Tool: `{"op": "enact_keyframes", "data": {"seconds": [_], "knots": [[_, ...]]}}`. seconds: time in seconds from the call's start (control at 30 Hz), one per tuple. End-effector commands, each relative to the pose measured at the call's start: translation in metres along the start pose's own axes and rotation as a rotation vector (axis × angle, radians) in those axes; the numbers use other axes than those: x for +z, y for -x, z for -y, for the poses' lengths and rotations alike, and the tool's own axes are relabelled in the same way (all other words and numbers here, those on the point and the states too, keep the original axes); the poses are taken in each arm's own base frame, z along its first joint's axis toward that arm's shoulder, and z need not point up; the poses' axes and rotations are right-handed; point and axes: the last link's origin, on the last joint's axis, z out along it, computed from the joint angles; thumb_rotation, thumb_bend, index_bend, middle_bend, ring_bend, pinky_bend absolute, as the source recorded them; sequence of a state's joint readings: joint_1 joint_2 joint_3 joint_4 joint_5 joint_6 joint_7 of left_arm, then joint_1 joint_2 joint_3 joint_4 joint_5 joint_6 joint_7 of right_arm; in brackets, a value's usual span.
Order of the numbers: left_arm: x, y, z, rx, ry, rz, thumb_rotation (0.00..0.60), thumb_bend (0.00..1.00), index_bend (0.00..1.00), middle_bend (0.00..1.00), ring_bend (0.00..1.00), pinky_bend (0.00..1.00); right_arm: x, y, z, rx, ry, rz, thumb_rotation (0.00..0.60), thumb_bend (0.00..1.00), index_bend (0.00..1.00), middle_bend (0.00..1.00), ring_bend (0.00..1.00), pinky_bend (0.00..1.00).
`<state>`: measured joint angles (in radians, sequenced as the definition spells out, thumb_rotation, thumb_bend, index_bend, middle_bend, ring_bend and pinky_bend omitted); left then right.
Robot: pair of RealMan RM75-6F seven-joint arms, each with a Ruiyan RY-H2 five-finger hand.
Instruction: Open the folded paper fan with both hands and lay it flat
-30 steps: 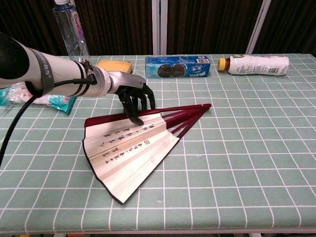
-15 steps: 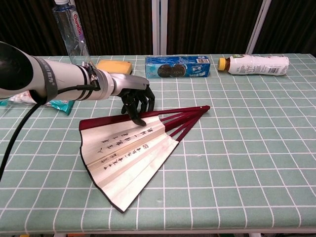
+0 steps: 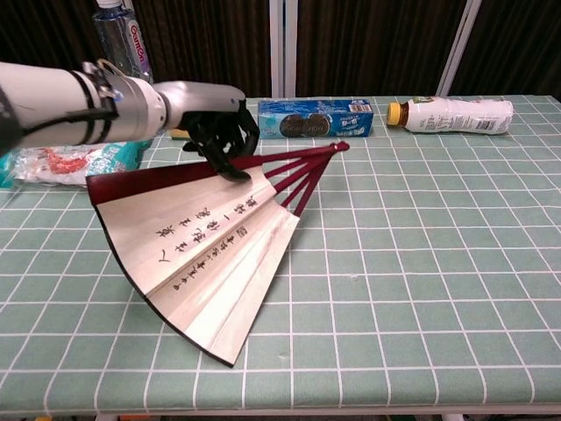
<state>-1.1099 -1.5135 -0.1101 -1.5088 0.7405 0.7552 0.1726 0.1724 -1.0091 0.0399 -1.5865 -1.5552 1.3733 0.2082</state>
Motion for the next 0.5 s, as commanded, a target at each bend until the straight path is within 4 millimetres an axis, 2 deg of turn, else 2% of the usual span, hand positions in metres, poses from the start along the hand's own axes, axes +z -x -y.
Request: {"op": "enact_keyframes", "data": {"seconds": [0.03,0.13,0.27,0.5], "knots": [[-0.047,-0.033,0.006,-0.078,0.06,-0.157,0.6,0.31,0.7,0.75,0.79,0.84,0.007,0.009,0.008,0.058,-0.039,0.074,0.6,0.3,0.02,0.0,0.0,0.0],[-0.077,-0.046,0.005,-0.14,0.12,-0.243,0.6,0.31,0.7,0.75,0.79,0.84,0.019,0.02,0.025,0.165,-0.107,0.194,0.6,0.3,0.02,0.0,0.0,0.0],[-0.107,-0.058,0.002,-0.194,0.199,-0.315,0.6,0.31,0.7,0.75,0.79,0.84,0.038,0.03,0.049,0.294,-0.188,0.318,0.6,0.3,0.03,0.02,0.0,0.0],[-0.139,-0.072,-0.011,-0.189,0.33,-0.422,0.6,0.31,0.7,0.75,0.79,0.84,0.067,0.042,0.094,0.445,-0.295,0.475,0.6,0.3,0.12,0.05,0.0,0.0]]}}
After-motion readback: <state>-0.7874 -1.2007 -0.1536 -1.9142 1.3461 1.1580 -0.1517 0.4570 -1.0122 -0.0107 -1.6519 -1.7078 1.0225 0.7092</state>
